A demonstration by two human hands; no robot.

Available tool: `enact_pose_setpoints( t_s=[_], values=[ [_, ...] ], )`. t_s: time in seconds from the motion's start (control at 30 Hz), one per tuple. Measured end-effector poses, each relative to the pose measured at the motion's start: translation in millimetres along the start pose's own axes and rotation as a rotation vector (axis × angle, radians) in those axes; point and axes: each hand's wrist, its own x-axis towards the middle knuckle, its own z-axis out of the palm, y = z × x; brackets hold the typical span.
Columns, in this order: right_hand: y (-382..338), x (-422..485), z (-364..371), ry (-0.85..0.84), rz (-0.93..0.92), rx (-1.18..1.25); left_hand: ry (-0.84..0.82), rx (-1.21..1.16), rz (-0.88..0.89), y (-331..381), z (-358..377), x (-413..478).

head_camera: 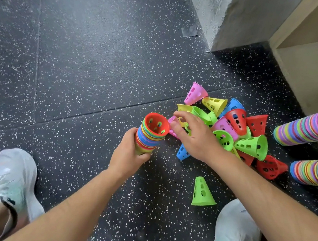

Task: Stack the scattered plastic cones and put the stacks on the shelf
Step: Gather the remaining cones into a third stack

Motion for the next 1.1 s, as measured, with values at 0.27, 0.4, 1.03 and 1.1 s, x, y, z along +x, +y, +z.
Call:
enact_pose_setpoints(
  t_s=[0.27, 0.4, 1.03, 1.1],
  values=[
    [17, 24, 28, -0.149, -0.121, -0.640, -0.005, 0.026, 0.003, 0, -3, 10],
    [14, 27, 30, -0.076, -0.161, -0.615, -0.002, 0.011, -0.023, -3, -4, 11],
    [-23, 16, -45, 0.364, -0.195, 0.080, 0.002, 0.004, 0.047, 48, -4, 36],
    [-18, 19, -44, 0.292, -0.167, 0.103, -0.008, -0.009, 0.055, 53, -4, 41]
  ],
)
